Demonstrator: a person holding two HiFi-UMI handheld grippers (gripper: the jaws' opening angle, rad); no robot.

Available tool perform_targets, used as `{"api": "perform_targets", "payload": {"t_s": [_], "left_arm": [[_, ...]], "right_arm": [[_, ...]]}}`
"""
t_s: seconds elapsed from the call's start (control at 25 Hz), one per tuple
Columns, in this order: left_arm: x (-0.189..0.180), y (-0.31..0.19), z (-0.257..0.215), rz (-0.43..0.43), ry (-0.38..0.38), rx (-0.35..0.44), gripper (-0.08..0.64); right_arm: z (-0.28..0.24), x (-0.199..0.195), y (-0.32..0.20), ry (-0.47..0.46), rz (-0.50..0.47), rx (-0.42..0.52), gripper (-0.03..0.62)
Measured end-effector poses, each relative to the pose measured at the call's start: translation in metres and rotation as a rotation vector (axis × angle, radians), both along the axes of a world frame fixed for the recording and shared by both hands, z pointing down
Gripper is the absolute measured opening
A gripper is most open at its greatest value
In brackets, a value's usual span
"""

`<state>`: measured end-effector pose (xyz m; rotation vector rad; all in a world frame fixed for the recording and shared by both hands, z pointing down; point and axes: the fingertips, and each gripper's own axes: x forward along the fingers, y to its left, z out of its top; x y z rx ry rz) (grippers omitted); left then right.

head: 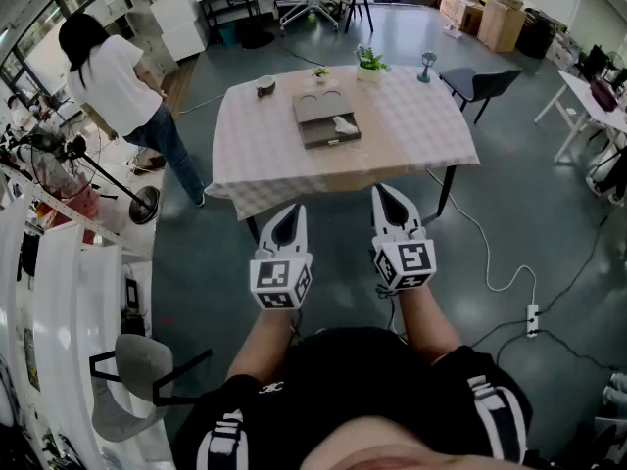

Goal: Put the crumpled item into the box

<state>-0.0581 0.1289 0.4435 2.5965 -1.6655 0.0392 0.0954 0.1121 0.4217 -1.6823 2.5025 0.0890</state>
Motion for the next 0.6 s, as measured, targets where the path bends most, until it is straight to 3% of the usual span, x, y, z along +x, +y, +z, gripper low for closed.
{"api": "perform_targets", "payload": {"t_s": [0.6], "left_arm": [[-0.058,0.012,0.003,0.037,0.005,0.008,-0.003]], "right_arm": [[-0.004,-0.063,0.016,-0.012,0.021,0.016,0.003]]}}
